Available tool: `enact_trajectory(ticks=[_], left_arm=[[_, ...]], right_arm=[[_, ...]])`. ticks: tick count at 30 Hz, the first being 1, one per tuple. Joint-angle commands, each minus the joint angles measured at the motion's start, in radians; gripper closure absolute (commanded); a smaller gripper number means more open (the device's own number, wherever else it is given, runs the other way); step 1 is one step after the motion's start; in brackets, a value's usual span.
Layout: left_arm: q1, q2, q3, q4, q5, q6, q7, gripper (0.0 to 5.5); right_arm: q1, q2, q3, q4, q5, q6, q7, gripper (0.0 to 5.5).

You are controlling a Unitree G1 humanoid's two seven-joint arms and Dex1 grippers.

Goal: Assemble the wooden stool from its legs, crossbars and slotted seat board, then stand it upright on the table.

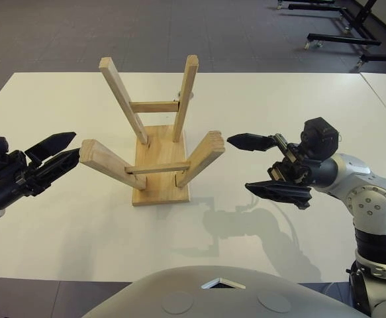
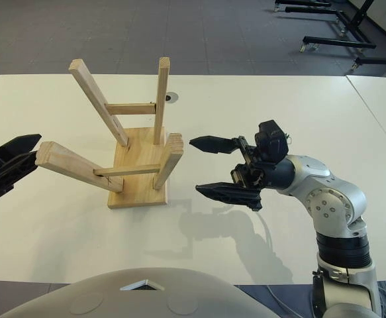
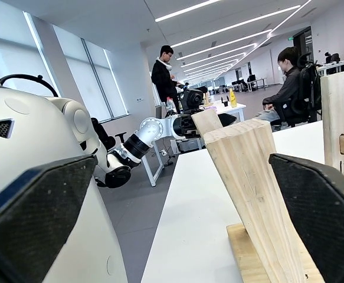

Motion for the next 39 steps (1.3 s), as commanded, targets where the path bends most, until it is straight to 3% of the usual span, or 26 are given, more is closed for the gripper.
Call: enact_trajectory(ticks=[1,14,28,39], left_arm=[[-0.022,0.048,-0.027,0.001,-0.009,0.011,-0.013,2.05],[-0.106,0.066,-0.108,0.012,-0.008,0.013,0.003,2.05],[-0.218,-0.014,-0.39,0.013,0.092,-0.02,0.035,2.05],[-0.214,-0.032,-0.413,0.015,0.115,-0.048,0.04,2.05]], right_arm=[[0.01,0.016,0.019,-0.018,-0.013,-0.005,-0.016,0.13],[-0.015,0.057,0.097,-0.019,-0.038,-0.009,-0.019,0.13],[-0.071,0.033,0.147,0.027,-0.072,0.016,0.034,0.13],[-0.066,-0.038,0.102,0.034,-0.05,0.058,0.079,0.13]])
